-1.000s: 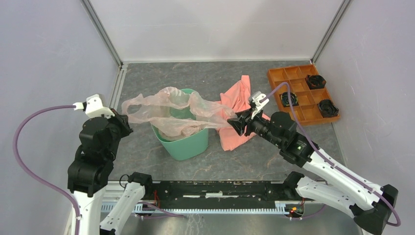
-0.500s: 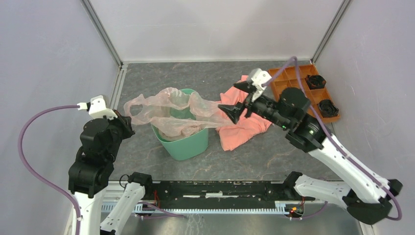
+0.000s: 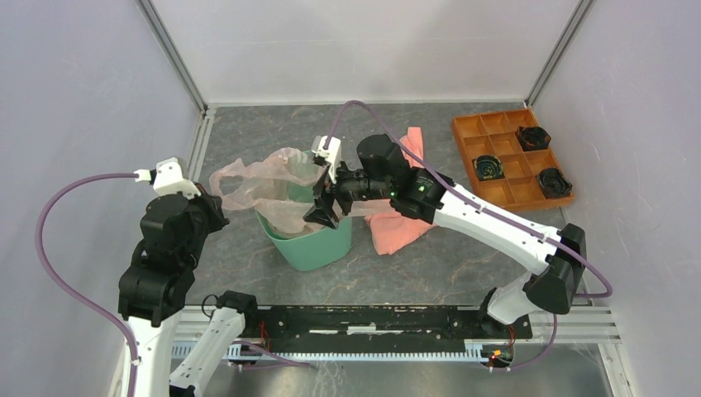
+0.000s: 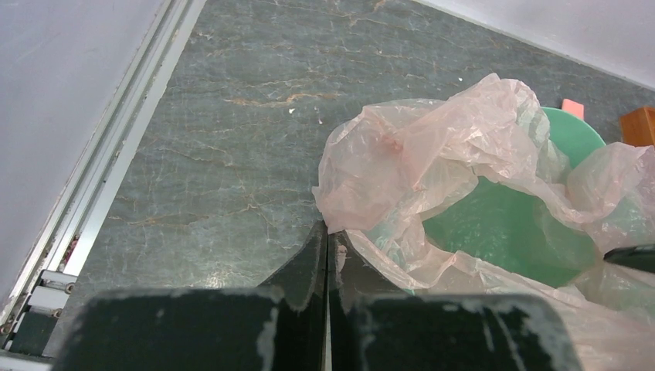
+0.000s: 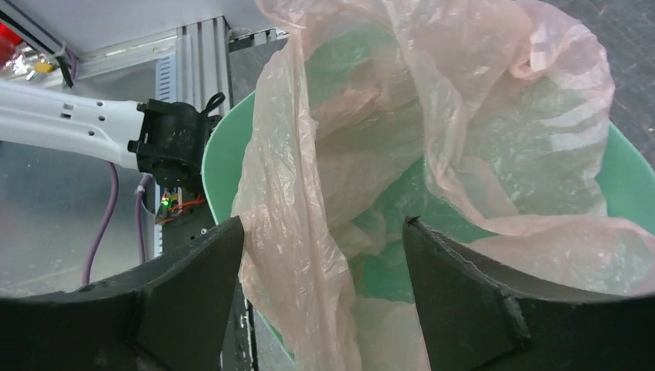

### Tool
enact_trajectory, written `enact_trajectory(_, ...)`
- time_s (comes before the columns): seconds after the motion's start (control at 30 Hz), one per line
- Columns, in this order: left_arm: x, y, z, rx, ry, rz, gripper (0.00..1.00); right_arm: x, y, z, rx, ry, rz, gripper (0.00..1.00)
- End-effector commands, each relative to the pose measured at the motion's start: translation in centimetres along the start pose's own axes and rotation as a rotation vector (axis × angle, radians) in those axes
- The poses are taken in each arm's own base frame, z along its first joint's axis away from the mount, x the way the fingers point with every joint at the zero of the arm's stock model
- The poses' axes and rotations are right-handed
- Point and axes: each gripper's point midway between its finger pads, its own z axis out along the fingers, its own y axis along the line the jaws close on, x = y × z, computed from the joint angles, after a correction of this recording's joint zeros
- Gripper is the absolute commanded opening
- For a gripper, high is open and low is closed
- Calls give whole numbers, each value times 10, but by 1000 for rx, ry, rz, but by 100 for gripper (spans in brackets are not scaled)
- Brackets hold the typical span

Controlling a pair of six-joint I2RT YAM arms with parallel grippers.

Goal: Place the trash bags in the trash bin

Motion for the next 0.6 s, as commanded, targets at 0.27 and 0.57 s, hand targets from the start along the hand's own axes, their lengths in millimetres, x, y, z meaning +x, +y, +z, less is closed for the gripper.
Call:
enact_trajectory(0.27, 7, 2, 24, -90, 90, -18, 2, -36, 52, -11, -101, -98, -57, 22)
enact_trajectory(0.57, -9, -2, 33, -100, 76, 23, 2, -8, 99, -5, -187, -93, -47, 20)
